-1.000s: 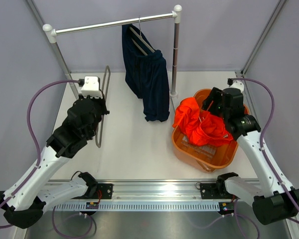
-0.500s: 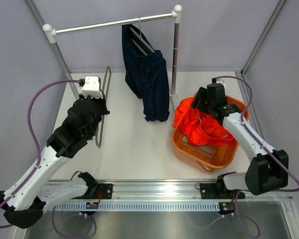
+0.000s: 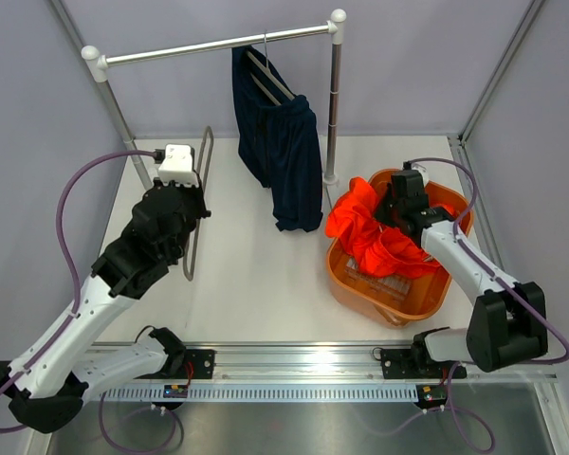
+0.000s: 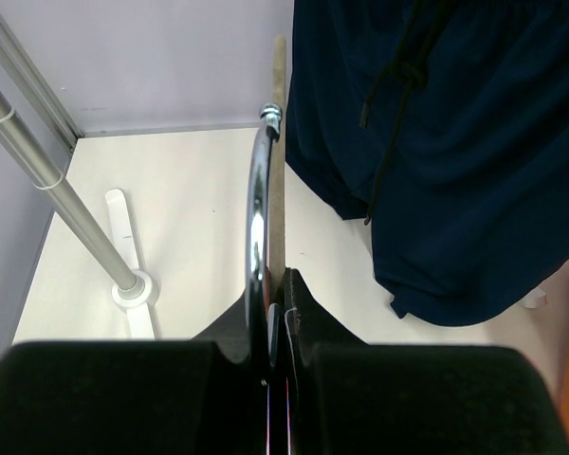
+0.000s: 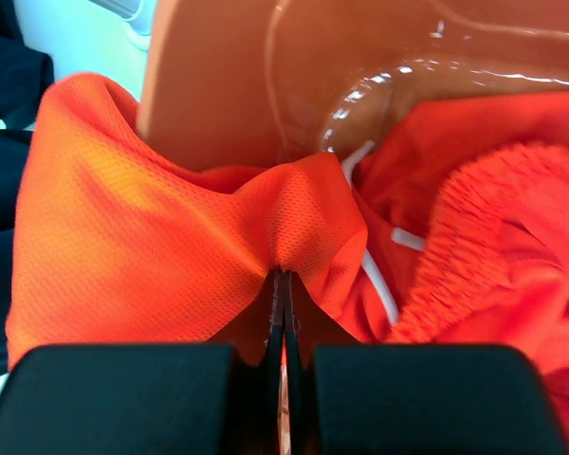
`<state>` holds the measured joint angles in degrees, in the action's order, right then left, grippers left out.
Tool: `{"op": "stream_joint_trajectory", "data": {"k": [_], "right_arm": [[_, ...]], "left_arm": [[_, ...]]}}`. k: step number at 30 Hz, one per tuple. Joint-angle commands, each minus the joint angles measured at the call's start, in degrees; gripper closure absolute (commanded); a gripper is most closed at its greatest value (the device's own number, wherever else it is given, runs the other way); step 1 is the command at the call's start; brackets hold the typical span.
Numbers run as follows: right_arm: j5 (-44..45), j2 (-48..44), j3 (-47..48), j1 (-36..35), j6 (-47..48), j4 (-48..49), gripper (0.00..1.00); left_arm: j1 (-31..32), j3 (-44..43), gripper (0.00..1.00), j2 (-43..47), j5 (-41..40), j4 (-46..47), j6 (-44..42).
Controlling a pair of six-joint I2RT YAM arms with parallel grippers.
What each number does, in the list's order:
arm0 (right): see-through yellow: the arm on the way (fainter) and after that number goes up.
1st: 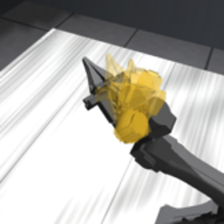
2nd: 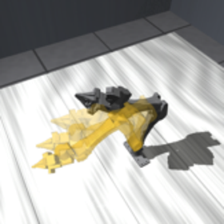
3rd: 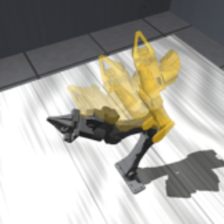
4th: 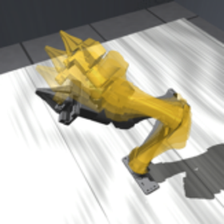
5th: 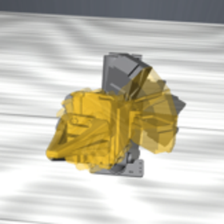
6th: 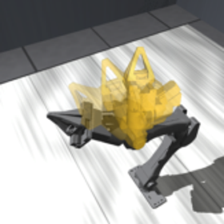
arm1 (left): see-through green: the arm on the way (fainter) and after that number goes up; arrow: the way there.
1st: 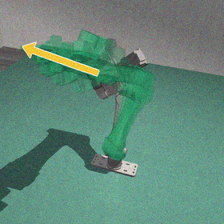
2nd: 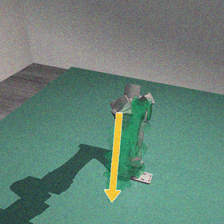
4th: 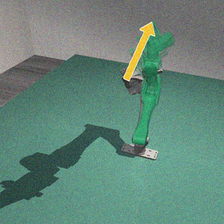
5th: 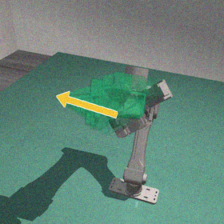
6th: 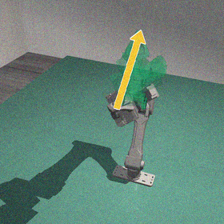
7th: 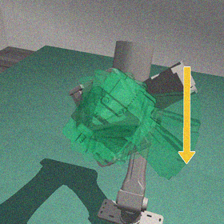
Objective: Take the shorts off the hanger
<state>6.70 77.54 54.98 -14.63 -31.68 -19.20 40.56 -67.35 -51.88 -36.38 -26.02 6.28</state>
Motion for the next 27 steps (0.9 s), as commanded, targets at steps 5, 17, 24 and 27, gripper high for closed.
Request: {"op": "stream_joint_trajectory", "data": {"k": [5,17,24,27], "right_arm": [[6.6,-10.2,-4.9,5.0,-1.3,-2.0,1.00],[8.2,-24.0,-5.7,9.8,-0.1,-7.9,1.00],[12.8,-32.7,-3.3,10.0,0.4,-11.9,1.00],[12.7,-33.9,-1.8,9.9,0.9,-13.1,1.00]], "left_arm": [[0.0,-0.7,1.00,-0.9,0.6,3.3,0.0],[-1.0,-8.9,1.00,-6.2,-0.8,-2.6,1.1],[-8.3,-15.1,1.00,-11.0,7.8,-7.5,3.3],[-12.1,-18.0,1.00,-12.4,14.8,-8.6,4.3]]}}
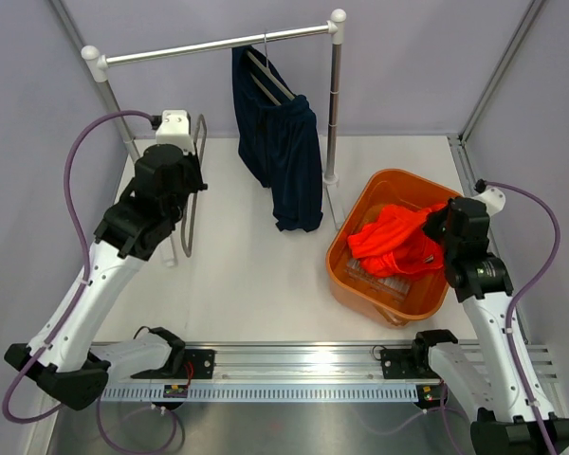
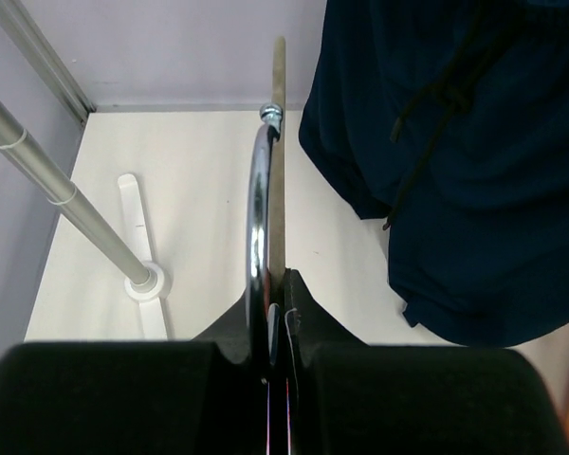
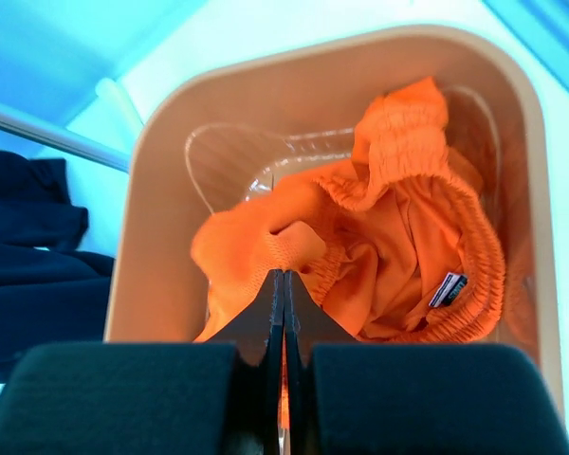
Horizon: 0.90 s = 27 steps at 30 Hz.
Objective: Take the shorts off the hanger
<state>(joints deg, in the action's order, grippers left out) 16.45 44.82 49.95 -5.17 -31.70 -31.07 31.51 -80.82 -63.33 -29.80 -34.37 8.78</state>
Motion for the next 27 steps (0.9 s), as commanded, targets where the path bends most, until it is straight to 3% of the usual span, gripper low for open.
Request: {"op": "stream_joint_trajectory", "data": {"k": [1,6,8,14,27], "right_arm": [[2.9,-1.7,3.4,0.5,1.2,-1.4,0.99],[0.6,-3.8,4.4,0.5,1.5,-2.7,0.90],[-1.9,-3.9,4.0,0.5,1.5,-2.4,0.65],[-4.1,-4.6,3.2,0.5,3.1,-1.2,0.45],[-11.1,-4.5,4.9,0.5,5.6,1.6,0.42]], "left_arm": [[-5.5,-7.0,1.00,-2.1,9.9,-0.6,2.2],[-11.2,-13.0,1.00,-5.5,18.1,0.3,2.1],[-12.4,-15.8,1.00,-7.9,19.5,0.5,2.5],[-15.9,-21.4,1.00,-14.3,25.7,4.3,2.4],[-20.6,-30.3,1.00,-23.3,29.4,9.3,0.5]]}}
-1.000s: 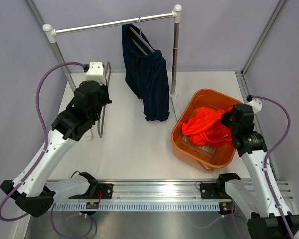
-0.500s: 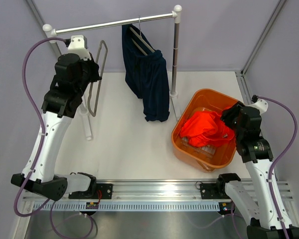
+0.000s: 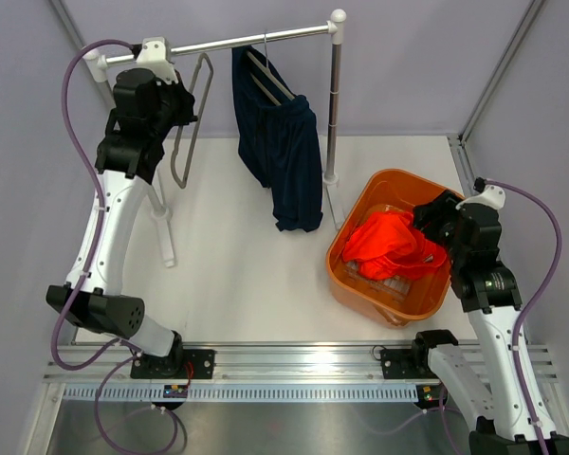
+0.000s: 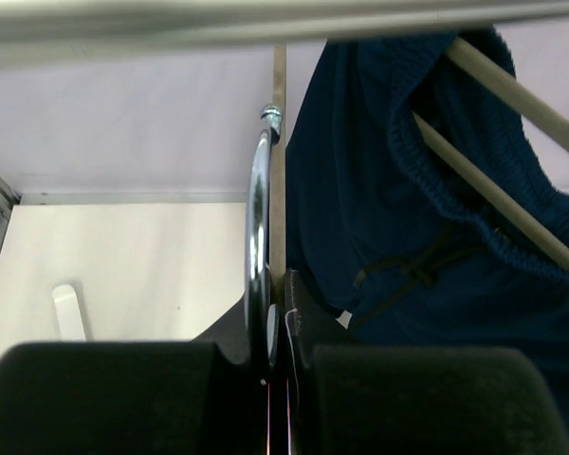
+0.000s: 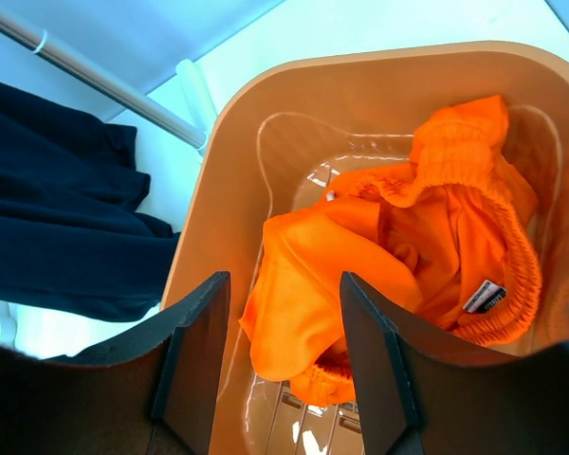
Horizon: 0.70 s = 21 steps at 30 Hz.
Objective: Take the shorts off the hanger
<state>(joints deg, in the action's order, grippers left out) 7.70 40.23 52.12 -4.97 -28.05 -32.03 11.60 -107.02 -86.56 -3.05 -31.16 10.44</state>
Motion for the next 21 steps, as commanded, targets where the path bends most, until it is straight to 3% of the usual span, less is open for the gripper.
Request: {"op": "stream_joint_trajectory", "data": {"k": [1,21], "right_arm": [[-2.5,0.1,2.8,0.3,1.9,2.8,0.42],[-6.8,2.8,3.5,0.3,2.3,6.2,0.42]], "left_arm": [[-0.7,-3.8,1.00,-0.1,2.7,6.7,-1.5],[-3.2,-15.5,1.00,-10.4,-0.6,6.6,-1.3]]}}
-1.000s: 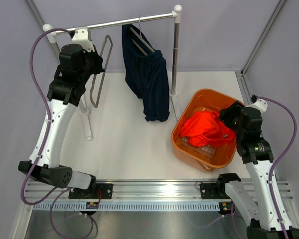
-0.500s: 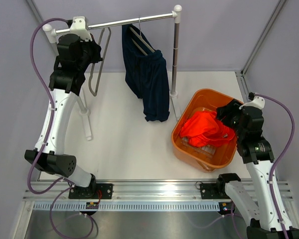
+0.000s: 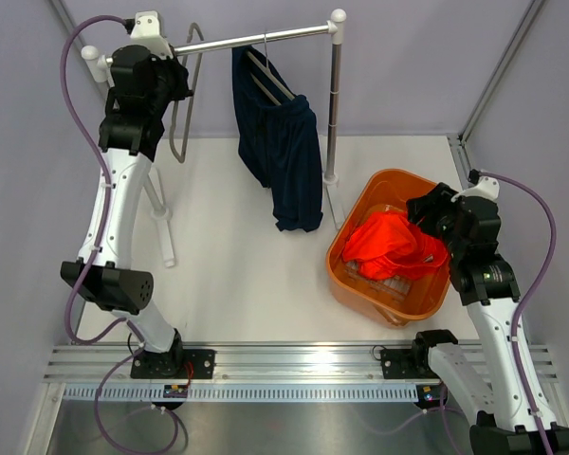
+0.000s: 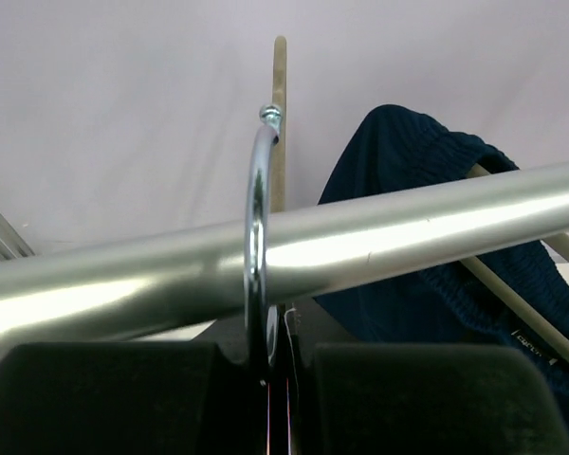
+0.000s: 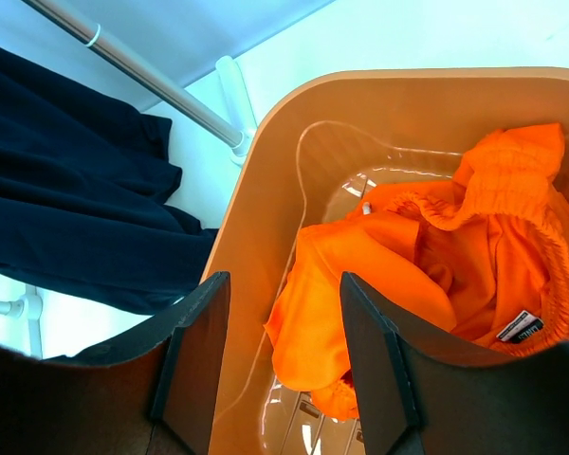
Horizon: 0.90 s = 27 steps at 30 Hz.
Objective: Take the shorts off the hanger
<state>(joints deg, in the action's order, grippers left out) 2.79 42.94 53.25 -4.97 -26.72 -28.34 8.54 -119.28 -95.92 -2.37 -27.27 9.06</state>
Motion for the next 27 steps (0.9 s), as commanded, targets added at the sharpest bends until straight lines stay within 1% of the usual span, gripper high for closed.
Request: {"op": "stream_joint_trajectory", "data": {"k": [1,10,14,19,24,27], "right_arm": [[-2.1,0.1,2.4,0.3,1.0,2.5,0.42],[-2.5,0.7,2.1,0.3,1.0,2.5,0.42],[-2.5,0.6,1.9,0.3,1.0,2.3,0.41],[-2.5,0.3,1.3,0.3,1.1,2.4,0.42],[-4.0,0.2,0.7,0.3,0.9,2.6,0.42],[-4.2,0.3,0.4,0.3,0.8,2.6,0.41]], "left_arm": [[-0.3,-3.4,1.00,-1.6,-1.8,2.7,0.1],[-0.3,-3.5,1.00,-4.4,-4.2,-0.7,0.1],[-0.3,0.4,1.00,-2.8,-4.2,-0.1,0.4],[-0.3,4.9,0.95,-0.5,-4.2,1.8,0.5],[-0.3,8.2,0.94,1.6,-4.5,2.7,0.4],[-0.2,9.8,0.90,2.6,-4.6,3.4,0.5]]}}
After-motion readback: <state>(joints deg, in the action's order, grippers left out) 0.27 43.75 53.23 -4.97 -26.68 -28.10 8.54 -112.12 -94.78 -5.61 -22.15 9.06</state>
